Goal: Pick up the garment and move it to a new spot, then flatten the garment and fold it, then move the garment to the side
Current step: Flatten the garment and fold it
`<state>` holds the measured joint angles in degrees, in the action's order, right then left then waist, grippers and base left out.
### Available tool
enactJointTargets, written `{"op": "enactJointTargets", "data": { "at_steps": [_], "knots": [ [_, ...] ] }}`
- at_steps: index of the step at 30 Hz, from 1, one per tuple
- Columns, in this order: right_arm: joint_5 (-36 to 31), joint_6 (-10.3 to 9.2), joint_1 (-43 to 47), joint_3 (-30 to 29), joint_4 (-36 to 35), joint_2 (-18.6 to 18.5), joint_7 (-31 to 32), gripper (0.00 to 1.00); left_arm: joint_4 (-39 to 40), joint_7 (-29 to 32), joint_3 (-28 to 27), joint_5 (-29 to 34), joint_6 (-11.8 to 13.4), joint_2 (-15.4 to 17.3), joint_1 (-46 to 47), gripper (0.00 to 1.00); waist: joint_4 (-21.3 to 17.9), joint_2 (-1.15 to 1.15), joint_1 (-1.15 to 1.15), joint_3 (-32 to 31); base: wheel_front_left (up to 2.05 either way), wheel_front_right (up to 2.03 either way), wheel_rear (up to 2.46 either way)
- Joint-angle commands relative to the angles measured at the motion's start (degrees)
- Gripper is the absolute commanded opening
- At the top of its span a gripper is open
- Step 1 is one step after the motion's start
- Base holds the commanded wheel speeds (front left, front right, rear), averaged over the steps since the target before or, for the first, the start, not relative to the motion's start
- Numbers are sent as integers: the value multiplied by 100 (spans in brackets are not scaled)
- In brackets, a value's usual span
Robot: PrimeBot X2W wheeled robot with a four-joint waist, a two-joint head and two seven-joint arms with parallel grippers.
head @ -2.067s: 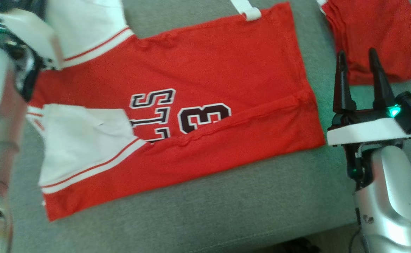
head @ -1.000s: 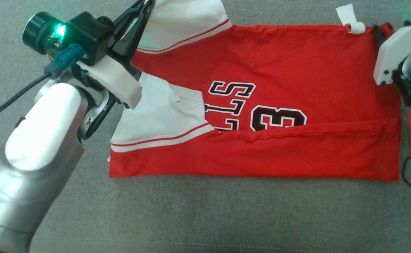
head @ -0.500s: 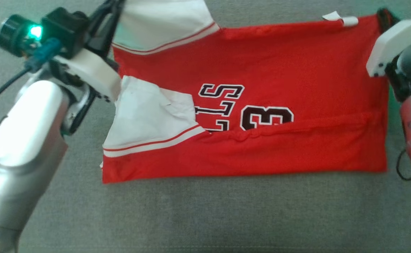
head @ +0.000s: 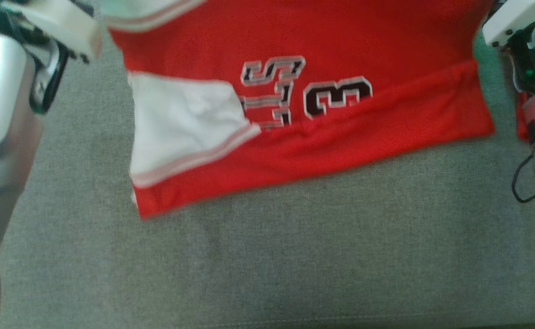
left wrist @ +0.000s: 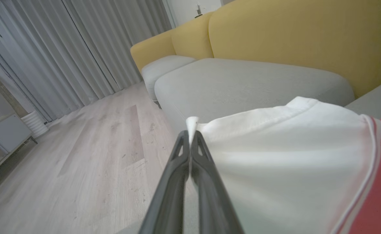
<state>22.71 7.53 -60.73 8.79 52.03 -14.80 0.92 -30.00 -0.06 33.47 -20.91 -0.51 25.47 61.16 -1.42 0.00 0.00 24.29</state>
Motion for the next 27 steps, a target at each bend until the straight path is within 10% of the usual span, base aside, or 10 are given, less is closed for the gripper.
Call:
{"op": "enactJointTargets", "data": {
  "at_steps": [1,16,27],
  "knots": [
    [87,-4,-189,103,-156,-37,-58,0,-9,-129,-207,78,47,205,385,0,2,0,0,-6,0,0,0],
    [1271,-4,550,1024,-208,-513,206,0,-1294,-876,271,80,-371,-273,129,0,254,0,0,-591,0,0,0],
    [1944,-4,1616,1960,-532,-1246,1099,0,-94,345,1073,-412,-667,167,-1591,0,446,0,0,-1146,0,0,0]
  ]
}}
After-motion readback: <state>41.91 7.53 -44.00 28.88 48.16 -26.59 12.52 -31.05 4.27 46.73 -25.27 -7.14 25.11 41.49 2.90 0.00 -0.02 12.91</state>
